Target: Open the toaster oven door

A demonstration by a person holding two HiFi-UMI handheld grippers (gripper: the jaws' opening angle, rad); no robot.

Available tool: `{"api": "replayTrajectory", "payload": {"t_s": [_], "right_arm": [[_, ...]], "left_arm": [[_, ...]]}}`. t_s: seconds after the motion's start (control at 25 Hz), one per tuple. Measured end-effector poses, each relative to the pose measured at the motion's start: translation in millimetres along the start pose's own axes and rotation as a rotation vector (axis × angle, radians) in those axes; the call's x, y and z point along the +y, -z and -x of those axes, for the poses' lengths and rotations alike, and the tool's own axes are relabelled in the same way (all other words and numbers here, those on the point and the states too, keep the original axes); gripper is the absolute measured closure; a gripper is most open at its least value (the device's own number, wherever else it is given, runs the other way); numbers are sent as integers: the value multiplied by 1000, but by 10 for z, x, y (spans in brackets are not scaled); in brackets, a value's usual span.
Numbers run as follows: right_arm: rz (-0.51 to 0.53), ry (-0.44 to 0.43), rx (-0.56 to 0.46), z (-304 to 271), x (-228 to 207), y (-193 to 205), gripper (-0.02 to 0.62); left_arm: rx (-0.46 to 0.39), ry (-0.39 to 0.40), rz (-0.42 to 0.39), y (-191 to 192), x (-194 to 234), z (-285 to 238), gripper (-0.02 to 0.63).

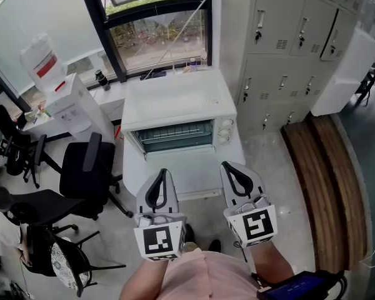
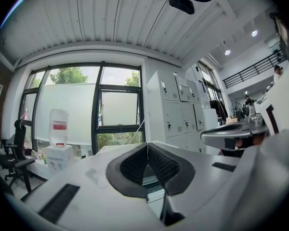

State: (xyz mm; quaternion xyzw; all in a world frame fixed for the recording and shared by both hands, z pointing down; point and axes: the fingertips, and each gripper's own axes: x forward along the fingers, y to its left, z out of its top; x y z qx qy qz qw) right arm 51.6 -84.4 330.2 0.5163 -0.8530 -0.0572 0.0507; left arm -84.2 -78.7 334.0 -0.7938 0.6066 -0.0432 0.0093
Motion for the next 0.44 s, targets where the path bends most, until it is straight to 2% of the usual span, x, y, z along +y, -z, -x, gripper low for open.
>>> {"api": "replayTrajectory", "payload": {"t_s": [0.12,0.32,0.44], "right_arm": [[5,1,-11,-11,-21,-14,594],[2,0,-8,-41,-57,13,594],[2,0,-5,-55,-72,28,594]], "left_arm": [[29,-5,-1,36,-5,-12,592],[-16,1,13,-14,-42,-86,592],[23,2,0,54,-39,-98,592]]}}
